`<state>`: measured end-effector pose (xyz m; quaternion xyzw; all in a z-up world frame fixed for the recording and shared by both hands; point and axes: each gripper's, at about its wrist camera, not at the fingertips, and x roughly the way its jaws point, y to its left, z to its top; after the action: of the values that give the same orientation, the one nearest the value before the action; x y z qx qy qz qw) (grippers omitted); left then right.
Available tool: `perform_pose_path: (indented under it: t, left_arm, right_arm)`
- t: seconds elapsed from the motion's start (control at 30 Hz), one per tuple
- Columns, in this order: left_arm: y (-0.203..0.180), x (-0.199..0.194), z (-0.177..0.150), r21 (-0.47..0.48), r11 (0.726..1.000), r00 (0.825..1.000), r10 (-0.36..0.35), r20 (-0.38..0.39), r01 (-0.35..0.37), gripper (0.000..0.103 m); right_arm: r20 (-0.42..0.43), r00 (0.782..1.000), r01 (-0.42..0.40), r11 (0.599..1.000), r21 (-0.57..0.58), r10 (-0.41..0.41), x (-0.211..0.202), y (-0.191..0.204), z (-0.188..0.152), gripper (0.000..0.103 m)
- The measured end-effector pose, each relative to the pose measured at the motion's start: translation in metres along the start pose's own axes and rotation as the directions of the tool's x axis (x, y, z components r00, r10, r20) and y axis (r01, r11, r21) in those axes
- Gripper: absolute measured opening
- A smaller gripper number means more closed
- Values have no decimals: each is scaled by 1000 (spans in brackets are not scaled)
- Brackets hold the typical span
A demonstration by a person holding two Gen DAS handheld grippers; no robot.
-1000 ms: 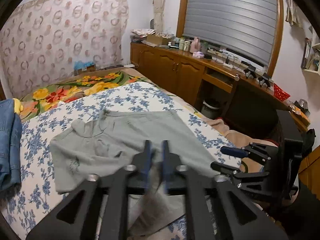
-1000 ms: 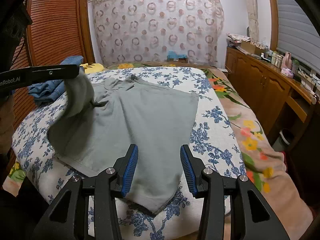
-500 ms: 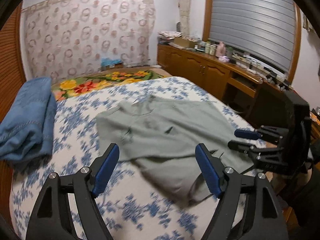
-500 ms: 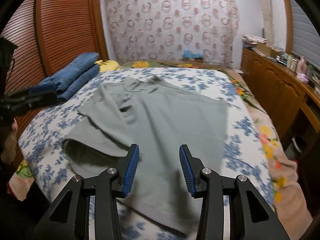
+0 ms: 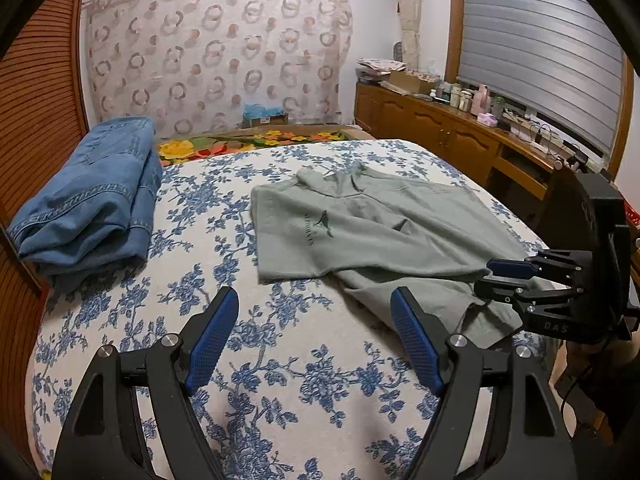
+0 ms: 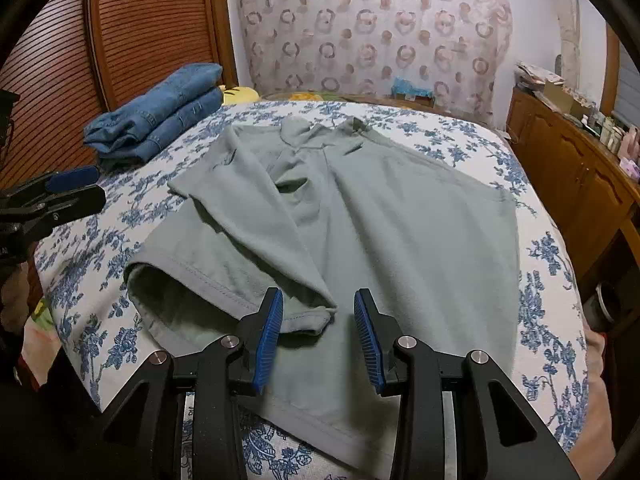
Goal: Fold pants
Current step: 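Close the right tool on the garment edge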
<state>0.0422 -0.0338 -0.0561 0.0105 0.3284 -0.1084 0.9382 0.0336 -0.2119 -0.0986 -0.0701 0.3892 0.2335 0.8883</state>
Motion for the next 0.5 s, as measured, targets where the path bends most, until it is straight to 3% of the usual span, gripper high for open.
perform_pose_path:
  t: [0.3, 0.5]
  left_arm:
    - [3, -5, 0, -3, 1000, 1000, 13, 11, -13, 79]
    - [1, -8, 2, -3, 1000, 1000, 20, 17, -20, 79]
  right_arm:
    - [-4, 1000, -10, 999, -43, 10, 3, 9, 2, 13]
    - [43, 999, -21, 999, -40, 23, -7, 10, 1, 6]
